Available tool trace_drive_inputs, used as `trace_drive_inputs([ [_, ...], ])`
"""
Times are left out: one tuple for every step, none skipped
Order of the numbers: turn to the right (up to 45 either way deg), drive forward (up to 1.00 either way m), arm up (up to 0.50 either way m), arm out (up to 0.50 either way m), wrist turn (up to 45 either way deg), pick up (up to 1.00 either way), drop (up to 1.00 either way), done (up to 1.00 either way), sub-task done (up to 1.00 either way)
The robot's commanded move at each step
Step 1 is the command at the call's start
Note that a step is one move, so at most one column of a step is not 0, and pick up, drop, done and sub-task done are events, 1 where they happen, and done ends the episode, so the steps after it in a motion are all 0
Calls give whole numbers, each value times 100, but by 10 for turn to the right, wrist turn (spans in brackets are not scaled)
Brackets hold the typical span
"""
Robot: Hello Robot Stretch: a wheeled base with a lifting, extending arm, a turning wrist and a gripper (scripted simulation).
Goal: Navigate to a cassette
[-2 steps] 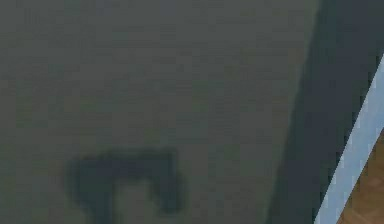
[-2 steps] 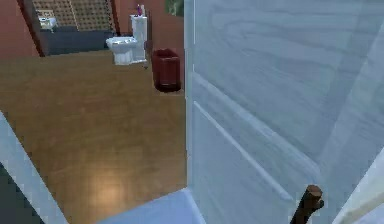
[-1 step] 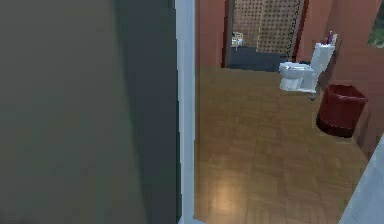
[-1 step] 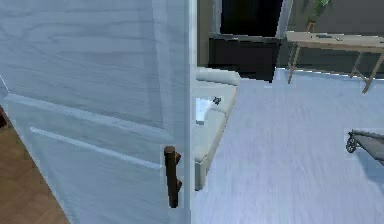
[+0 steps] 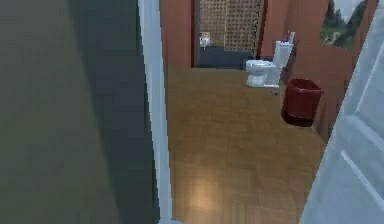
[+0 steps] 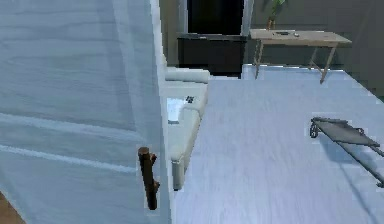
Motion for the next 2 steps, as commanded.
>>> trace_drive_inputs([
  [0, 100, 0, 0, 0, 0, 0, 0, 0],
  [240, 0, 0, 0, 0, 0, 0, 0, 0],
])
